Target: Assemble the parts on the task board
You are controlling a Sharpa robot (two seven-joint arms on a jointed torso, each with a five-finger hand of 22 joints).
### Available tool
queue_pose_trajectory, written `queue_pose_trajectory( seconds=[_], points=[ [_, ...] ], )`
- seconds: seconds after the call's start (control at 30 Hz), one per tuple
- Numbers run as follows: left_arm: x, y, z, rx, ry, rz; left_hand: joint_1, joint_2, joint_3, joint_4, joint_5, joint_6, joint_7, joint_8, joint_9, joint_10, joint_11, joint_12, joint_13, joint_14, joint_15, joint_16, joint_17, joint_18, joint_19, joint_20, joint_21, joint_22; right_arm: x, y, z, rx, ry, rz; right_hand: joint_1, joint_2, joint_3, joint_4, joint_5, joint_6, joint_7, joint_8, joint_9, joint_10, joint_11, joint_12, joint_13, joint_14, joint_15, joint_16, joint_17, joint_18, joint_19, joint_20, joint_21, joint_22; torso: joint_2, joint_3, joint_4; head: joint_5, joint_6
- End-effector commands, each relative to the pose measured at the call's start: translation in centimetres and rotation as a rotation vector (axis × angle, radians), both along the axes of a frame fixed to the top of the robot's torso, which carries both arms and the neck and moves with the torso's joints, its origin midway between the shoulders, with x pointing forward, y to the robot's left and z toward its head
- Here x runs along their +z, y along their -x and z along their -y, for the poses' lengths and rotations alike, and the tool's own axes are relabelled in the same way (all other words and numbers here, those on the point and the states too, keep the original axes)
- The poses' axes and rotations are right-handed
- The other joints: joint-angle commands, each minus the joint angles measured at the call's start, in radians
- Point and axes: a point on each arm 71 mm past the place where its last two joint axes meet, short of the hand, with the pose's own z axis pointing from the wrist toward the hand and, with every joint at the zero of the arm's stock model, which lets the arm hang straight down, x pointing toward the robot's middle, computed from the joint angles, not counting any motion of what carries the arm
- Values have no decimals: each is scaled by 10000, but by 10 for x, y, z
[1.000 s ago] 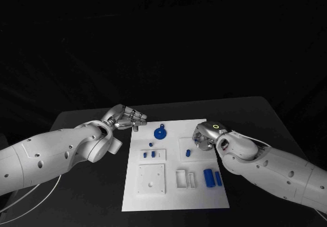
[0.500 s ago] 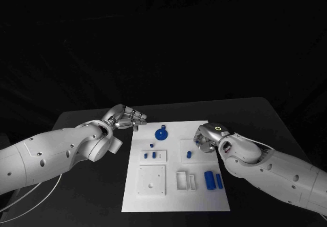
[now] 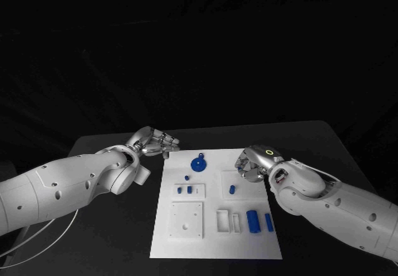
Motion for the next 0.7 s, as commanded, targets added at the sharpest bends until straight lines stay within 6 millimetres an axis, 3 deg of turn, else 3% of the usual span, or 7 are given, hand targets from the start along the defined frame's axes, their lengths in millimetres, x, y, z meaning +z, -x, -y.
queue_pose_trajectory(
  seconds=[0.03,0.23,0.33,0.37,0.47,0.57,0.7],
  points=[
    [1,-1,2,-85,150,59,-28,91,-55,-20,18,52,1,-21,0,-79,14,39,1,67,-6,-63,10,-38,71,-9,-56,177,4,2,-3,199,-350,22,-112,20,71,8,43,67,23,49,11,91,-33,20,15,17,-59,-54,17,122,348,-47,42,17,-62,-32,-12,154,-27],
    [-2,-5,2,23,135,58,-39,115,-68,-27,13,54,2,-20,-2,-94,17,41,1,75,-3,-82,37,-37,85,-6,-89,176,10,7,-12,475,-865,-61,-116,33,46,12,107,62,24,48,12,90,-33,21,15,21,-59,-73,42,125,345,-47,51,30,-212,-84,-37,522,-66],
    [-5,-10,2,139,91,73,-39,115,-68,-27,13,54,2,-20,-2,-94,17,41,1,75,-3,-82,37,-37,85,-6,-89,176,8,13,-21,733,-1332,-283,-123,61,-12,3,185,46,26,50,13,78,-30,20,14,27,-58,-102,49,126,343,-45,41,22,-305,-112,-36,721,-146],
    [-6,-11,2,185,87,73,-39,129,-68,-32,15,52,4,-18,-1,-94,18,41,1,79,-3,-87,45,-35,89,-6,-96,178,7,16,-24,832,-1479,-356,-125,79,-43,-10,219,43,26,50,14,74,-29,21,14,33,-57,-117,52,126,344,-44,35,17,-371,-141,-20,834,-200],
    [-9,-16,2,312,115,29,-39,129,-68,-32,15,52,4,-18,-1,-94,18,41,1,79,-3,-87,45,-35,89,-6,-96,178,4,22,-35,1111,-1860,-552,-134,96,-70,-22,283,34,30,48,13,63,-25,20,14,36,-54,-131,57,127,351,-43,31,10,-465,-182,-14,1144,-286],
    [-13,-19,4,389,175,-36,-47,144,-70,-25,16,59,6,-16,0,-93,18,40,1,80,-2,-90,48,-36,90,-5,-100,178,1,29,-45,1370,-2164,-730,-140,114,-108,-36,310,30,31,49,15,60,-25,20,14,40,-54,-146,58,131,347,-42,23,0,-536,-217,-19,1305,-353],
    [-17,-23,8,452,265,-119,-54,163,-73,-21,19,66,9,-17,2,-95,19,40,1,84,-1,-91,52,-36,93,-3,-105,176,-4,38,-60,1715,-2519,-1010,-149,145,-150,-67,365,21,34,48,15,58,-23,21,14,49,-55,-162,62,137,359,-42,23,-11,-642,-295,-29,1550,-479]
  ],
)
